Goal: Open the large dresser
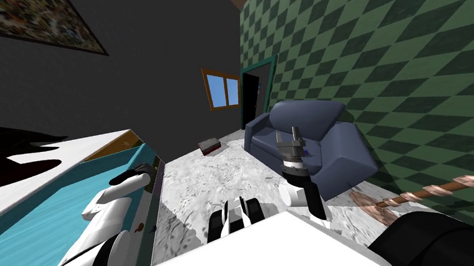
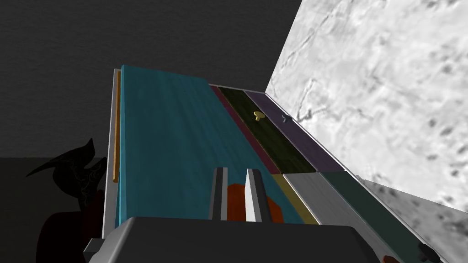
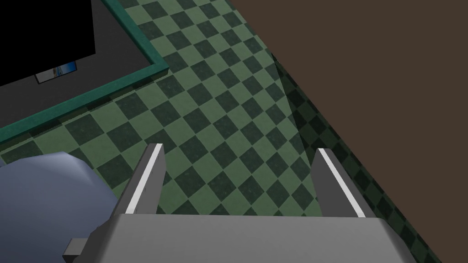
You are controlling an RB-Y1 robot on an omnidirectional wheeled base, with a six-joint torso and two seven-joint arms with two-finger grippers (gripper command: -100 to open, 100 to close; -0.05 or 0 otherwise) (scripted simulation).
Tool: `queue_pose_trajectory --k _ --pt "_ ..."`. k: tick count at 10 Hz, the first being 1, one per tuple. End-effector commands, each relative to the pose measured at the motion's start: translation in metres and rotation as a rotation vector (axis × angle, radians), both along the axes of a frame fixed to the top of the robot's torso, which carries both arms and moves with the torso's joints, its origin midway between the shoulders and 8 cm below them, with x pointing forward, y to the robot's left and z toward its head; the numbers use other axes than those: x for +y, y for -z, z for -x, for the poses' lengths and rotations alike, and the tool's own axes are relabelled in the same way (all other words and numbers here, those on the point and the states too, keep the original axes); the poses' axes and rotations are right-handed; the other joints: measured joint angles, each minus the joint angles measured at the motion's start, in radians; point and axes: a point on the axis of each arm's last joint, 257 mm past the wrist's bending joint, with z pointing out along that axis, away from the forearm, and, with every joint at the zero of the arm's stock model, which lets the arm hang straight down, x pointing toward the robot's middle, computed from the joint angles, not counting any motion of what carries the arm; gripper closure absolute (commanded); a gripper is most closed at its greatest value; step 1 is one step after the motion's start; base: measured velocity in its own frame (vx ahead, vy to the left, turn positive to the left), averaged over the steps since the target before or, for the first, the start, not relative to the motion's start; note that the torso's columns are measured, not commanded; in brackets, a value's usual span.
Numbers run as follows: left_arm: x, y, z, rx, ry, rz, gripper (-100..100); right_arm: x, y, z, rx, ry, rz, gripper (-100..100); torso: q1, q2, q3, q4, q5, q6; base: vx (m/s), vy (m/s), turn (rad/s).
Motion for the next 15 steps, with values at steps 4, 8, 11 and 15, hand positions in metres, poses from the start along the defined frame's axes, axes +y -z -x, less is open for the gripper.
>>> queue_pose_trajectory --k 4,8,11,15 --pt "-0.0015 0.0025 0.0006 0.0 0.002 -0.003 100 0.0 0.0 0.0 0.0 0.0 0.0 0 -0.013 -0.012 -0.008 -0.004 -0.004 0.001 0.017 0.034 -0.011" --pt "0.0001 -0.0033 -0.0013 -0.007 -0.003 -0.001 100 0.0 0.0 0.0 0.0 0.0 0.0 0 -0.015 -0.008 -0.005 -0.002 -0.004 0.001 0.062 -0.135 -0.014" --pt "0.0003 -0.0031 -0.0009 -0.006 -0.003 0.0 -100 0.0 0.0 0.0 0.0 0.0 0.0 0 -0.005 -0.005 -0.003 -0.002 -0.002 0.001 0.021 -0.063 0.002" --pt "0.0005 -0.0008 0.0005 0.0 0.0 -0.001 -100 0.0 0.0 0.0 0.0 0.0 0.0 0 -0.01 -0.006 -0.004 -0.002 -0.003 0.001 -0.1 0.152 0.018"
